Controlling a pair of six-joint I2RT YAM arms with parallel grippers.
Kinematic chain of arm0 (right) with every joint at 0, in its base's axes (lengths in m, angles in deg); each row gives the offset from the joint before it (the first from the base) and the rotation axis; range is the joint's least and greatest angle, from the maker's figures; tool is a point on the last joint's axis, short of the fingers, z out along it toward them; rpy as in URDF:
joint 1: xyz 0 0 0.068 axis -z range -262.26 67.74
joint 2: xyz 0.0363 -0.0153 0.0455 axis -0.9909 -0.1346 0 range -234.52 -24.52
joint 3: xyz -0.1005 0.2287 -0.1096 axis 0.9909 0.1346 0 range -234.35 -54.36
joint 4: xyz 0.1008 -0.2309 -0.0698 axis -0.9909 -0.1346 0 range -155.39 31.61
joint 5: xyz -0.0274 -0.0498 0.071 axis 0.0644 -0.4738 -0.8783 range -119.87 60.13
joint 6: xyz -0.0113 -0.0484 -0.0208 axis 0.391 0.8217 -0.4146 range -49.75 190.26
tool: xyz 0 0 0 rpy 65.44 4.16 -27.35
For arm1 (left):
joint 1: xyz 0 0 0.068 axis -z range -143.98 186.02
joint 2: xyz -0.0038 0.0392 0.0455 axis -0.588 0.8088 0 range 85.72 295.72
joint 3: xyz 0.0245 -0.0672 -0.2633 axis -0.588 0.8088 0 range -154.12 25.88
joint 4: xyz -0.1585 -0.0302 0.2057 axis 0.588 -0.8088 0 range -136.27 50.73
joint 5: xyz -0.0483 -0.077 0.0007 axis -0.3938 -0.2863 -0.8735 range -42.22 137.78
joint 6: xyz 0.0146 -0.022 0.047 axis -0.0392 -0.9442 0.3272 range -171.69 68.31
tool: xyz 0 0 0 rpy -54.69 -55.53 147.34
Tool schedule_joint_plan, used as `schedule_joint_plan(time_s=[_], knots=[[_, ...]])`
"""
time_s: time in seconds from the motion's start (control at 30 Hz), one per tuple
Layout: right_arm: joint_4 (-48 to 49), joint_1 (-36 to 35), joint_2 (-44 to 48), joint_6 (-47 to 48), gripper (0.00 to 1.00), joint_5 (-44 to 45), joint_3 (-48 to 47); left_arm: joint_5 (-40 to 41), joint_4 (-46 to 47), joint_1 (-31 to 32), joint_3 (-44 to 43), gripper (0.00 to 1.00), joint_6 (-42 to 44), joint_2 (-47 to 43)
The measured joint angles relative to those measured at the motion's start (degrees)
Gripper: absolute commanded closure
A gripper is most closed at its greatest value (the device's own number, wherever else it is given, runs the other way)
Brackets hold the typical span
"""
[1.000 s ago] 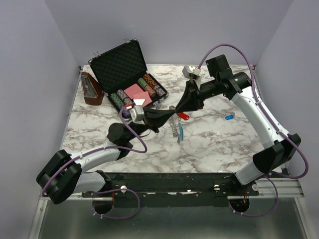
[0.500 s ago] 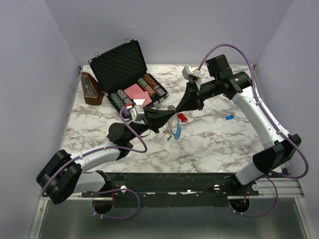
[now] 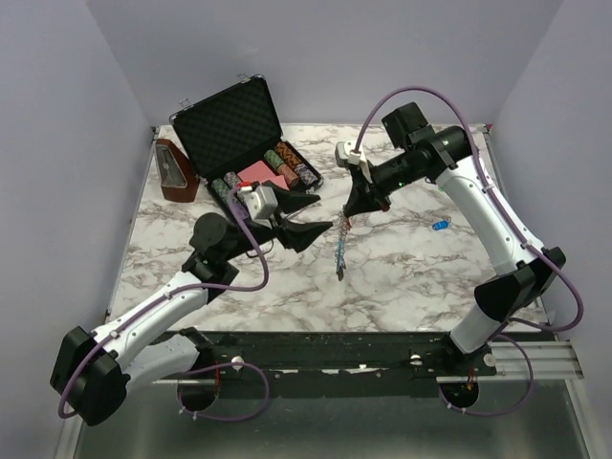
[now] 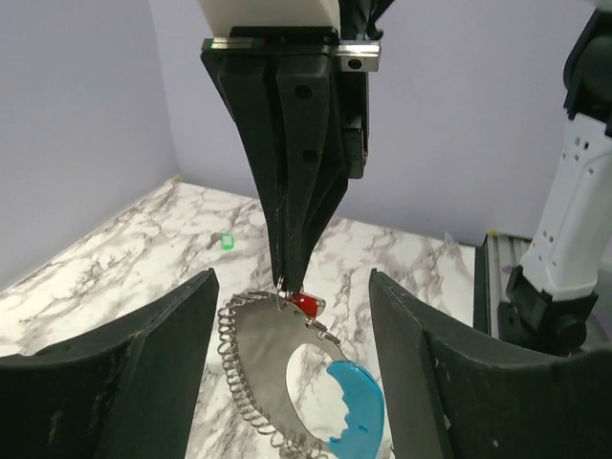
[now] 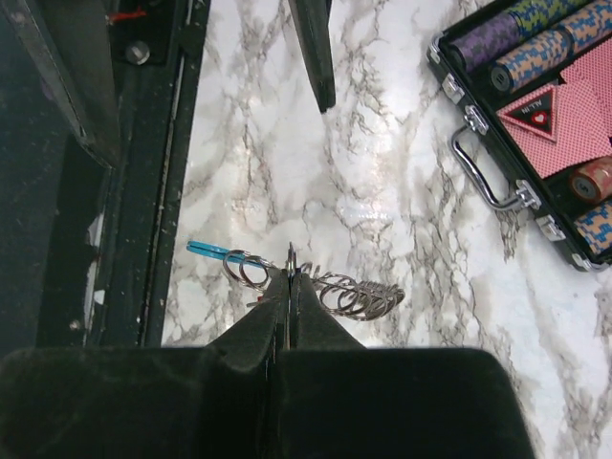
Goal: Put the keys on the keyring
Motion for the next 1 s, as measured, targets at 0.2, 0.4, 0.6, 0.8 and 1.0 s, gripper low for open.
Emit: schedule_joint_plan(time_s=[0.2, 0.4, 0.6, 0.8, 1.0], knots=[[-1.42, -2.82, 0.00, 2.12, 1.00, 5.35, -0.94, -4.70, -13.40, -0.35, -6.73, 0.41, 5.46, 3.45], [-1.62, -4.35, 0.00, 2.75, 1.00, 7.89, -1.03, -6.71, -17.92, -0.35, -8.39, 0.51, 9.20, 6.93], [-1.77, -4.37, -0.02, 2.91, 1.00, 8.28, -1.29, -7.93, -19.74, -0.35, -10.27, 0.64, 11.10, 8.94], [-1.79, -4.37, -0.02, 2.93, 1.00, 8.44, -1.60, -9.33, -20.44, -0.35, -11.41, 0.75, 11.82, 10.45], [-1.79, -4.37, -0.04, 2.93, 1.00, 8.57, -1.60, -11.02, -20.68, -0.35, -12.20, 0.90, 11.74, 11.67]])
